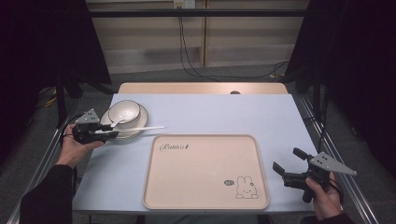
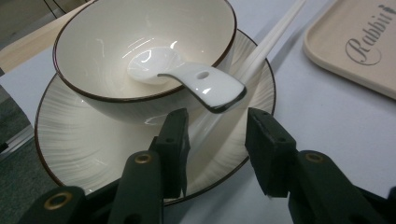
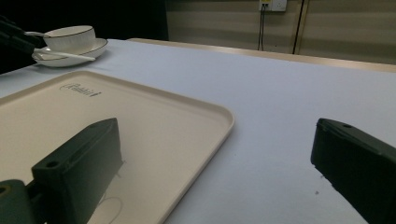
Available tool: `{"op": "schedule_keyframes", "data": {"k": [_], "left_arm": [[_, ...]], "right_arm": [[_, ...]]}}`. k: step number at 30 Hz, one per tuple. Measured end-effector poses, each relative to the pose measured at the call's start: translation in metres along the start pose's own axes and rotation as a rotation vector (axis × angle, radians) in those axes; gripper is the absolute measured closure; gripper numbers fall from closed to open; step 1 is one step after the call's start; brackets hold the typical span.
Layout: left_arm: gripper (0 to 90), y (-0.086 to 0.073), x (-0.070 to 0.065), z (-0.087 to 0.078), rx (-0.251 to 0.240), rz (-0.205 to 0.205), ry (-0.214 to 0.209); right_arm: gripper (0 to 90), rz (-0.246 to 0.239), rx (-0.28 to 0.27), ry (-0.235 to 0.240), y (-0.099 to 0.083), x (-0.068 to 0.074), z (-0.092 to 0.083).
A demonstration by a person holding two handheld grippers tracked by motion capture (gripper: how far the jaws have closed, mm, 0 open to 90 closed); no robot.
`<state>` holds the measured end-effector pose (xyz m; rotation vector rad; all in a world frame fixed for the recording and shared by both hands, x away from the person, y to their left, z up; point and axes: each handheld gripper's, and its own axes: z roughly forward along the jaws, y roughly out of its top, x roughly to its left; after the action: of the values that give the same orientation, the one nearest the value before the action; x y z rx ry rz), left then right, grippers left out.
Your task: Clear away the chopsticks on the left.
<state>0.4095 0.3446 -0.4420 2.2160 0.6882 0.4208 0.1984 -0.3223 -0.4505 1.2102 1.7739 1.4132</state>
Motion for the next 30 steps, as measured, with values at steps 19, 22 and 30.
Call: {"op": "schedule_keyframes", "data": {"k": [19,22,30], "left_arm": [[66.7,0.001,0.004,0.010,0.021,0.034,-0.027],[66.7,0.002,0.000,0.014,0.043,0.053,-0.033],[68.5,0.005,-0.002,0.017,0.056,0.077,-0.050]], "right_arm": [[1.2,-0.013,0.012,0.019,0.000,0.001,0.001],[1.2,-0.013,0.012,0.017,0.000,0.001,0.001],[1.2,-0.009,0.012,0.020,-0.001,0.001,0.001]]}}
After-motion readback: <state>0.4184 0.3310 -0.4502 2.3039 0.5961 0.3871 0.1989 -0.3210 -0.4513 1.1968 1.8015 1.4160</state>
